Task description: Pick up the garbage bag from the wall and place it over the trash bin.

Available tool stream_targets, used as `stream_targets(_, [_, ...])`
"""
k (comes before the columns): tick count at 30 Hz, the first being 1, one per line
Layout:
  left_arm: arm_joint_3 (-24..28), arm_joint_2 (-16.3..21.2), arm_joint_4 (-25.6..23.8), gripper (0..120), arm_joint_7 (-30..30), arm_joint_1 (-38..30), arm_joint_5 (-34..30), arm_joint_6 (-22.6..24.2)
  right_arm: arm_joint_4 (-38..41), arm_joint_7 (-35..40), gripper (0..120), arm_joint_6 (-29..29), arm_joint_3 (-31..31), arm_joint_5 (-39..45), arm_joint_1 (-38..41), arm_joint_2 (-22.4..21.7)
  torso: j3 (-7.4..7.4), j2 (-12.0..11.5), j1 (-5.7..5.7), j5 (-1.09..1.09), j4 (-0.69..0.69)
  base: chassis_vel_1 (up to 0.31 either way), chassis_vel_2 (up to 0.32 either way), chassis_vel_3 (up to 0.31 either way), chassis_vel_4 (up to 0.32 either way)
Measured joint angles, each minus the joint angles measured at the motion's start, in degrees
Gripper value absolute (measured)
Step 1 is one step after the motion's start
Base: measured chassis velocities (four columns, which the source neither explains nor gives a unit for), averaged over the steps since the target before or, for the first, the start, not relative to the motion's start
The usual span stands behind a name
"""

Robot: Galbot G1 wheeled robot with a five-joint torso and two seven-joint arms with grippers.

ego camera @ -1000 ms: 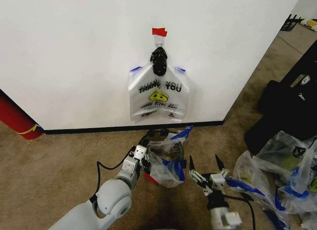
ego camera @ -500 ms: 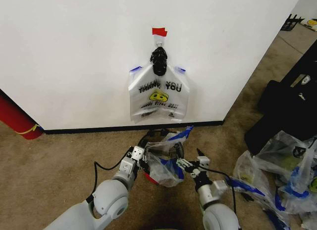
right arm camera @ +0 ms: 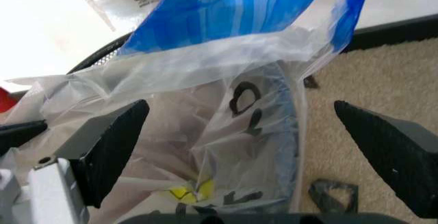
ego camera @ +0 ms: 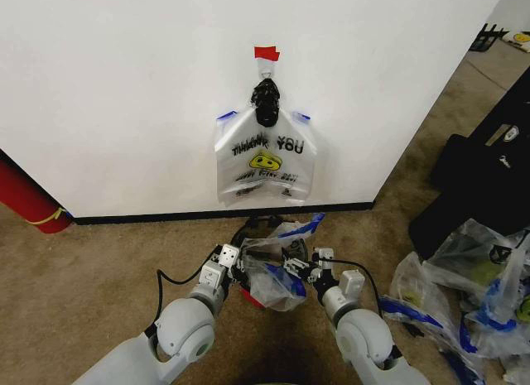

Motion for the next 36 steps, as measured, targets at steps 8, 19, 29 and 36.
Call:
stream_targets(8, [0.7, 0.0, -0.2, 0, -0.1, -0.3, 0.2, 0.0, -0.2, 3.9, 100, -9.7, 0.1, 6.2, 2.6, 1.1, 0.0, 0.0, 0.0, 0.0, 0.0, 0.0, 0.0, 0.0, 0.0])
stream_targets(19, [0.9, 0.4, -0.3, 0, -0.2, -0.5, 0.3, -0.9, -1.3, 11.8, 68, -16.6, 0.2, 11.4, 5.5, 4.8, 0.0, 0.0, 0.0, -0.01, 0.0, 0.0, 0.0, 0.0, 0.0])
stream_targets(29, [1.0, 0.9, -1.5, 0, -0.3, 0.4, 0.5, -2.2, -2.1, 13.9, 32, -16.0, 0.7, 10.4, 4.6, 7.5, -0.02, 0.0, -0.01, -0.03, -0.02, 0.0, 0.0, 0.0, 0.0])
stream_targets(36, [1.0, 1.2, -3.8, 0, -0.3, 2.1, 1.4, -3.1, -3.0, 12.7, 8, -7.8, 0.4, 6.9, 1.2, 9.3, -0.02, 0.0, -0.01, -0.01, -0.01, 0.0, 0.0, 0.0, 0.0])
